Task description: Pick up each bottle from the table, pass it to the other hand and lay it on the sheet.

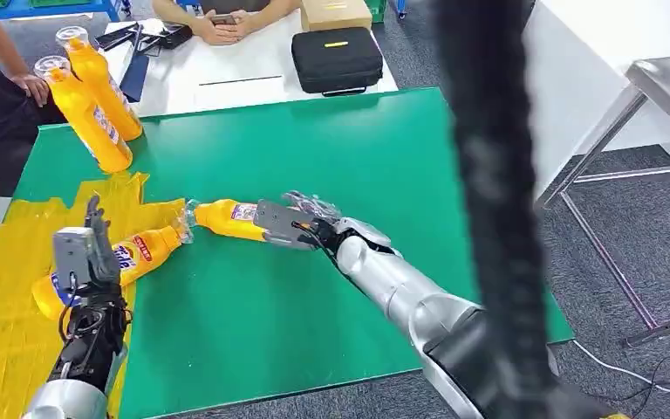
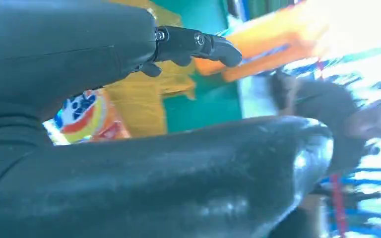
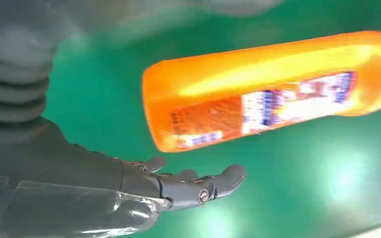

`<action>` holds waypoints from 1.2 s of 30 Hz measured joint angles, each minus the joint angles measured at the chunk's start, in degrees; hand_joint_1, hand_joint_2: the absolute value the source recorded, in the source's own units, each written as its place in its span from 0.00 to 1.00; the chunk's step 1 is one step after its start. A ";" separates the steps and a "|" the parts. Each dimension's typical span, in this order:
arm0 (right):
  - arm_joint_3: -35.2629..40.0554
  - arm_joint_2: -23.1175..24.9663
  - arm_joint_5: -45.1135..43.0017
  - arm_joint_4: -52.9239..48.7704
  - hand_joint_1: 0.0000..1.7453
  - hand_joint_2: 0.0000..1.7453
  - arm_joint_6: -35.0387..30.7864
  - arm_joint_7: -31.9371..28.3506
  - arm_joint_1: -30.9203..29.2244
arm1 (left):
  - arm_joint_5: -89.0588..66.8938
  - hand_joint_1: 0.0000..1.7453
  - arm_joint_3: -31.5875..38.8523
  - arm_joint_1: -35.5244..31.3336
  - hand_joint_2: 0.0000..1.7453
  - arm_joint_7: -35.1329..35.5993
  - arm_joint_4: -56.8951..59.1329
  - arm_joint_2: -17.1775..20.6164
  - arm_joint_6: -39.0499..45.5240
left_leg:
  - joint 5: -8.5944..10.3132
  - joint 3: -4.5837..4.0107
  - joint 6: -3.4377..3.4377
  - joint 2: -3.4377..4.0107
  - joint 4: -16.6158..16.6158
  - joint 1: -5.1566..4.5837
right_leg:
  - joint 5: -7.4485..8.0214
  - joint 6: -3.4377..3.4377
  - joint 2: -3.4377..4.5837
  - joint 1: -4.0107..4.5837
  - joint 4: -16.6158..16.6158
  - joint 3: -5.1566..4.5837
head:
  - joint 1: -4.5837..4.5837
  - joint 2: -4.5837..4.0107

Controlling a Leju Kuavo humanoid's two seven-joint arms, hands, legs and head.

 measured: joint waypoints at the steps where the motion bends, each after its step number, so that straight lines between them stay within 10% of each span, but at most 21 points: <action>1: -0.07 -0.09 0.31 0.17 0.00 1.00 -0.09 0.15 0.06 | 0.44 0.00 -0.74 0.64 0.00 0.24 -1.70 -0.28 0.26 | 0.00 -0.04 0.00 -0.01 0.00 0.00 | 0.00 0.00 0.00 0.00 0.00 -0.03 | 0.00 0.00; 13: -0.83 -0.83 3.95 1.14 0.00 1.00 -2.45 1.09 0.76 | 5.20 0.00 -9.57 4.70 0.00 0.11 -11.03 -1.03 2.27 | -0.01 -0.23 0.01 -0.01 0.00 0.00 | 0.00 0.00 0.00 -0.01 0.00 -0.22 | 0.00 0.00; 14: -0.83 -0.83 4.21 1.14 0.00 0.00 -2.73 0.90 0.76 | 5.35 0.00 -9.89 4.72 0.00 0.06 -11.05 -1.03 2.40 | -0.01 -0.23 0.01 -0.01 0.00 0.00 | 0.00 0.00 0.00 0.00 0.00 -0.22 | 0.00 0.00; 36: -5.94 -3.82 3.69 -20.76 0.00 0.00 -5.03 -11.34 3.05 | 10.16 0.00 -10.73 9.04 0.00 -1.03 -13.41 2.12 3.69 | -0.01 -0.35 0.01 -0.01 0.00 0.01 | 0.00 -0.01 0.00 0.00 0.01 -0.33 | 0.00 0.00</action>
